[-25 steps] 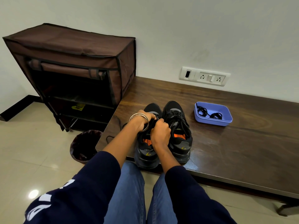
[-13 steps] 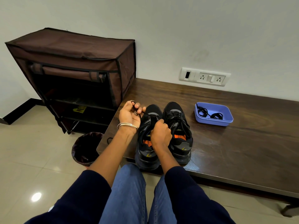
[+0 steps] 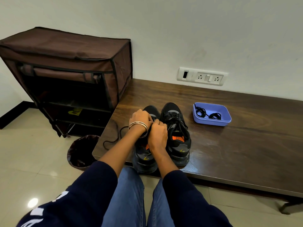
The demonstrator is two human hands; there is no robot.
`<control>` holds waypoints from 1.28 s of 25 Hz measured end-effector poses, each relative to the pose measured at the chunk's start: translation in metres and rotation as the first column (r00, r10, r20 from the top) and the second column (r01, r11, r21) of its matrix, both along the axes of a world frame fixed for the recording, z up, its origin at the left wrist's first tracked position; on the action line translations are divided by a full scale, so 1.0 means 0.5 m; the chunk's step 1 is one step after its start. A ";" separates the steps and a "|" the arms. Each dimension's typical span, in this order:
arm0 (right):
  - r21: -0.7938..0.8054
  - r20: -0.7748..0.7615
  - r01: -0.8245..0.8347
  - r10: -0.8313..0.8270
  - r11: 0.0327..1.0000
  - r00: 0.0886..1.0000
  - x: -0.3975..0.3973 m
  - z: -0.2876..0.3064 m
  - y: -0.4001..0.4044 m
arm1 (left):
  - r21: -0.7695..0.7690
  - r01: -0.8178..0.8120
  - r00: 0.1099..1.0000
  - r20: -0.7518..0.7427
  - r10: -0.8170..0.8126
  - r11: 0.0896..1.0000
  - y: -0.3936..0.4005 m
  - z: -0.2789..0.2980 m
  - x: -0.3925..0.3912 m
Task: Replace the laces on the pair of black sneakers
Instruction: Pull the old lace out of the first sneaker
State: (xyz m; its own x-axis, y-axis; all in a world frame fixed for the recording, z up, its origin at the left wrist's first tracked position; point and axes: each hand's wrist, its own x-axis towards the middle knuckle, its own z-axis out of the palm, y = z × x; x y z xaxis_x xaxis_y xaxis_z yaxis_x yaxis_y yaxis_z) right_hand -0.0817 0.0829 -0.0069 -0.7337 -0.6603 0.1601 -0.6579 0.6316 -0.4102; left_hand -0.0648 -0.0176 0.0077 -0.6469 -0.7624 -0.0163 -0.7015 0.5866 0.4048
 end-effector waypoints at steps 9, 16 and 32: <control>0.026 0.043 0.067 -0.068 0.997 0.997 0.002 0.002 -0.001 | 0.741 0.430 0.219 -0.640 0.736 0.517 0.018 0.052 0.068; 0.025 0.059 0.068 -0.070 0.997 0.996 0.004 0.005 0.000 | 0.367 -0.071 0.825 -0.501 0.262 0.927 -0.013 0.055 0.066; 0.091 0.042 0.061 -0.065 0.994 0.997 0.007 0.014 0.003 | 0.568 -0.014 0.752 -0.537 0.383 0.823 0.003 0.007 0.043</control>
